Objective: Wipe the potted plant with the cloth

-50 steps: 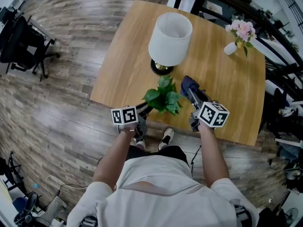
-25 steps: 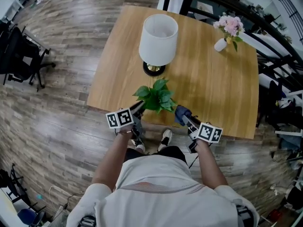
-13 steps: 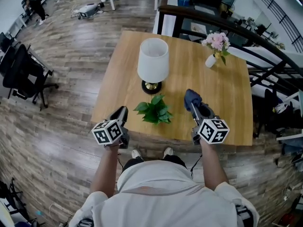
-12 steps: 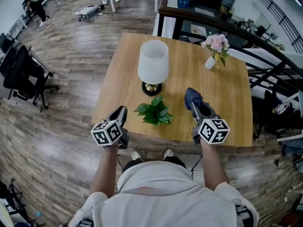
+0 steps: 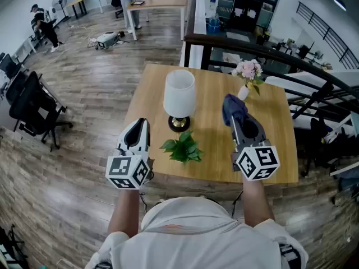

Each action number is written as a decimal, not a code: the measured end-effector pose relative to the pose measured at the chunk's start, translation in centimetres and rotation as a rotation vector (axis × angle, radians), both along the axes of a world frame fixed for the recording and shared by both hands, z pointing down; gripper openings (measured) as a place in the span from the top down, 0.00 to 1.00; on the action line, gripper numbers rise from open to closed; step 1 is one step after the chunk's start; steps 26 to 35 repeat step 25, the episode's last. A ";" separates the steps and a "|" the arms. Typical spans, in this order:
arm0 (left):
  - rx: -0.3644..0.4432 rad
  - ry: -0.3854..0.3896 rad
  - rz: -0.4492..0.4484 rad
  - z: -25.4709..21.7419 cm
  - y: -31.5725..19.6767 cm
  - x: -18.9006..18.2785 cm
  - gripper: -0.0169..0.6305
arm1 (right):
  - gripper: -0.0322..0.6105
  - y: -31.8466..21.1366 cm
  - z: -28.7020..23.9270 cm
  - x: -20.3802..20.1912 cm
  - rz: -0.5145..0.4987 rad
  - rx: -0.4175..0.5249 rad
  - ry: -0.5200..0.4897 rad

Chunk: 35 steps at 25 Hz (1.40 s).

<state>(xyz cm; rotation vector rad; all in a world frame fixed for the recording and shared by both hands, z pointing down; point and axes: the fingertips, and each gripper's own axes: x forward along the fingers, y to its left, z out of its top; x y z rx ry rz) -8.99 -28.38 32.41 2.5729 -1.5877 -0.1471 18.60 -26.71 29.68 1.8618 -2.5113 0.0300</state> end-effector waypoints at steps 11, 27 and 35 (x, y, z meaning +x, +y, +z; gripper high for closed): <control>0.016 0.012 0.065 -1.2 0.4 1.9 0.91 | 0.74 1.6 -1.3 0.5 0.040 0.033 0.048; 0.008 -0.003 0.114 -1.0 2.4 2.8 0.91 | 0.74 3.2 -1.2 0.0 0.034 0.027 0.066; 0.008 -0.003 0.114 -1.0 2.4 2.8 0.91 | 0.74 3.2 -1.2 0.0 0.034 0.027 0.066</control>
